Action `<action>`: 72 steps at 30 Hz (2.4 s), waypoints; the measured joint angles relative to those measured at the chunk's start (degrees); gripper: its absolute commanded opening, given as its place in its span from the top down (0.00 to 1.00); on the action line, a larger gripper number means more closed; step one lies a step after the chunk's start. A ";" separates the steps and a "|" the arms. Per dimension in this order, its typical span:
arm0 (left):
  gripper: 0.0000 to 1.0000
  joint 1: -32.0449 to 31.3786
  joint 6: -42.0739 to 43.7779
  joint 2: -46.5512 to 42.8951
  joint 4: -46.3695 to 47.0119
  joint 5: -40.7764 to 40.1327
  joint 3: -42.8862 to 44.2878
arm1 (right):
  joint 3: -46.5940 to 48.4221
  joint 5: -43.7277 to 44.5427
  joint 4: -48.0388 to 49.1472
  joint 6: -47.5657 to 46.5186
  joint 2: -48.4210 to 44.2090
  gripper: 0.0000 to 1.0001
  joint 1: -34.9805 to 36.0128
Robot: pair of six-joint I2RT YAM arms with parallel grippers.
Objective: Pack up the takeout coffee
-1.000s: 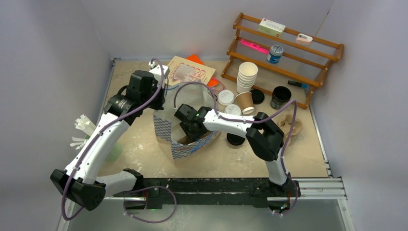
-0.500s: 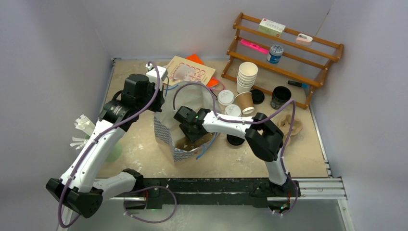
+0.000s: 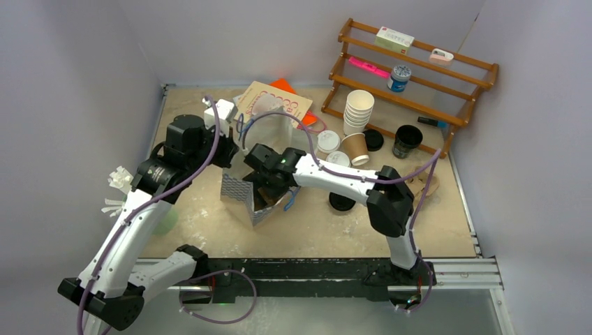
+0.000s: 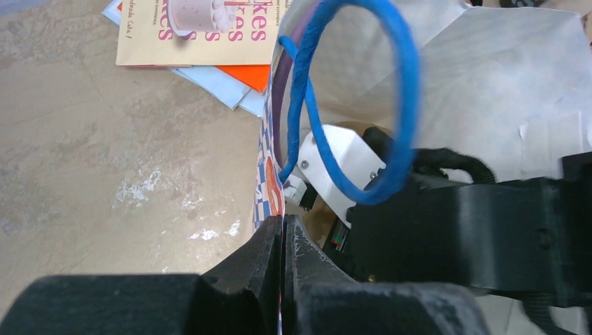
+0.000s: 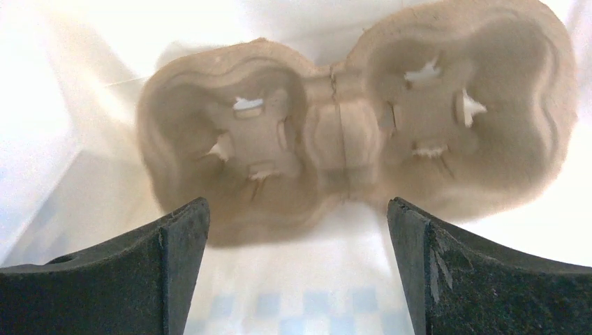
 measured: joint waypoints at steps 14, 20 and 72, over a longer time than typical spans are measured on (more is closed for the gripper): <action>1.00 0.07 -2.03 -4.24 -0.94 1.92 -4.37 | 8.04 6.54 -3.78 -1.18 -10.84 0.07 -0.04; 1.00 0.07 -3.41 -5.20 -2.54 0.98 -4.37 | 10.93 13.25 -5.16 0.57 -16.33 0.09 -0.83; 0.23 25.79 -15.96 5.42 8.52 -1.68 6.05 | -33.42 11.56 31.91 -1.25 -22.56 0.01 -37.24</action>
